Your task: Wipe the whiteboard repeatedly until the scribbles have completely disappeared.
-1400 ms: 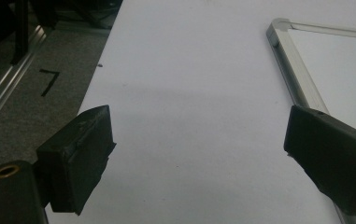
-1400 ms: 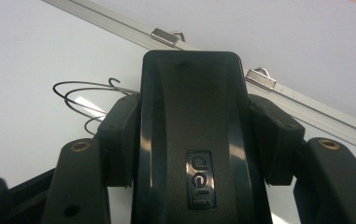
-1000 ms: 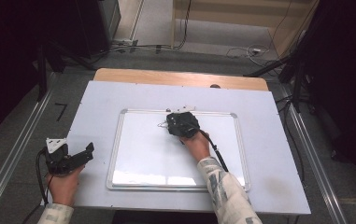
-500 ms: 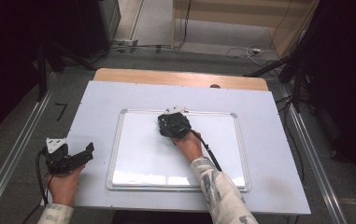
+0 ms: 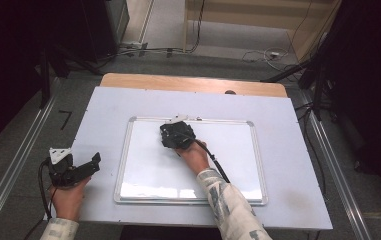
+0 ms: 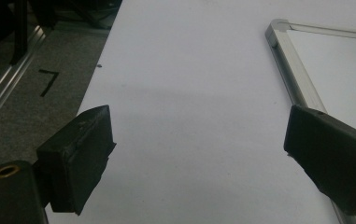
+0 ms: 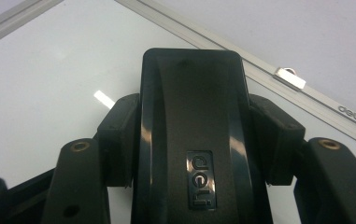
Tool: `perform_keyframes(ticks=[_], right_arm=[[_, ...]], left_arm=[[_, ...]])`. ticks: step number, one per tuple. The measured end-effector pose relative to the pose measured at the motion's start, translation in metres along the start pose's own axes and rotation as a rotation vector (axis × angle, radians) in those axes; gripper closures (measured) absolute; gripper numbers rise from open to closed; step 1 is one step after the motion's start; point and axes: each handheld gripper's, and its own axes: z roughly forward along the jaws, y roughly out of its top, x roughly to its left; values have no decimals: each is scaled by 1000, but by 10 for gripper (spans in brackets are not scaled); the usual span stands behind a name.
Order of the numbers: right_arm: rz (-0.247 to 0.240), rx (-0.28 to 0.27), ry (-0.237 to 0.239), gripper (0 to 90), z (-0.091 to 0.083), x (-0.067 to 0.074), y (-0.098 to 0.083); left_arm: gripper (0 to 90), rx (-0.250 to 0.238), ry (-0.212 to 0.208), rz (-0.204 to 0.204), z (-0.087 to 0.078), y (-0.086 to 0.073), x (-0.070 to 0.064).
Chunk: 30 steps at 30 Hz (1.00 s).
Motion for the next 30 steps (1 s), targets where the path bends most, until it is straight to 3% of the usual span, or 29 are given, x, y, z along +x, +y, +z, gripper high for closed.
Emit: perform_keyframes(ticks=[12,30], right_arm=[[-29,4,0,387,10,12,11],[-23,7,6,386,2,-5,2]], left_arm=[[88,0,-4,2,0,0,1],[88,2,1,0,0,0,2]])
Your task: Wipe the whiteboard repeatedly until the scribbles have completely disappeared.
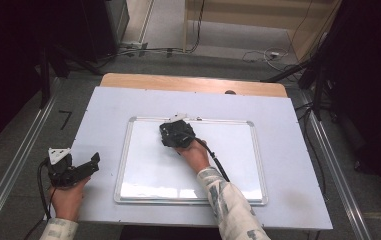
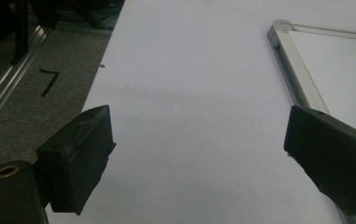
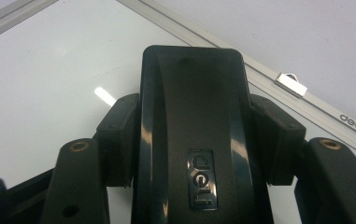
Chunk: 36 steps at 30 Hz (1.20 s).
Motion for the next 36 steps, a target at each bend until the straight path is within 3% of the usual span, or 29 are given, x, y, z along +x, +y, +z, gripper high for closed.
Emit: perform_keyframes(ticks=[25,36], right_arm=[[51,-1,-39,387,-17,-36,-22],[85,5,-75,386,-26,-59,-33]], left_arm=[[88,5,7,2,0,-1,0],[88,5,9,3,0,-1,0]])
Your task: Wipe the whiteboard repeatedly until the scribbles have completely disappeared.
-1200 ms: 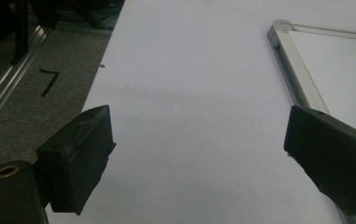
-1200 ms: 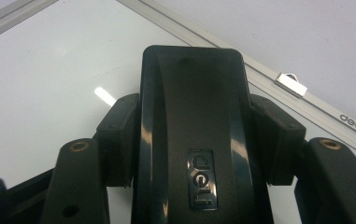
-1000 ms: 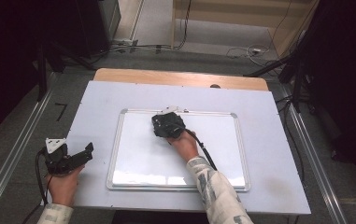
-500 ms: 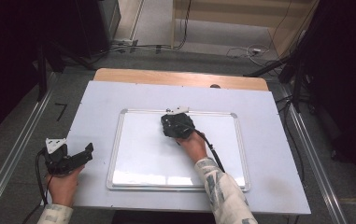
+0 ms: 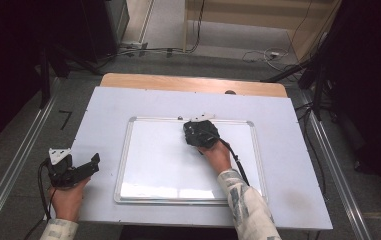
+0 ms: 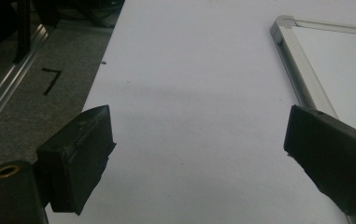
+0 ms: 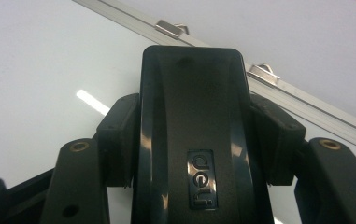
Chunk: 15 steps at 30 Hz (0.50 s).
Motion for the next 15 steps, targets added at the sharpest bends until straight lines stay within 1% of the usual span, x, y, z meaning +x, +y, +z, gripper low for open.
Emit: perform_keyframes(ticks=[9,15], right_arm=[[27,-1,-27,386,-5,-16,-7],[41,2,-36,387,-8,-24,-11]], left_arm=[[88,0,1,0,0,0,0],[88,3,2,2,0,0,0]])
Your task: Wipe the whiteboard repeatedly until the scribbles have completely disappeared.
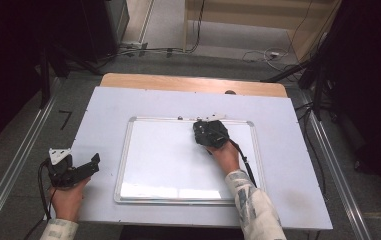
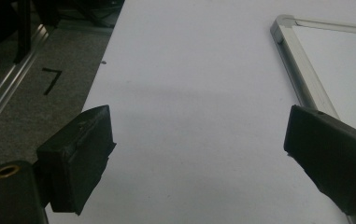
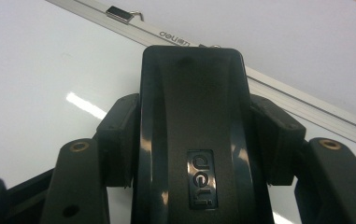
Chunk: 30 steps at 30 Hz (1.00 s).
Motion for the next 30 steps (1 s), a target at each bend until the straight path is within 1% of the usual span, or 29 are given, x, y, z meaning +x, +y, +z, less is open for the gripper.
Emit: perform_keyframes(ticks=[2,3,4,5,19,30], right_arm=[[0,0,-3,386,-1,-2,-1],[8,2,-6,387,-1,-3,-1],[2,0,-7,386,-1,-5,-2],[10,2,-10,387,-2,-6,-2],[38,4,-38,386,-8,-24,-11],[58,7,-47,386,-13,-35,-16]], left_arm=[[88,0,1,-1,0,0,0],[88,0,1,0,0,0,0],[88,0,1,-1,0,0,0],[88,0,0,0,0,0,0],[88,2,0,0,0,0,0],[88,0,1,-3,0,0,0]])
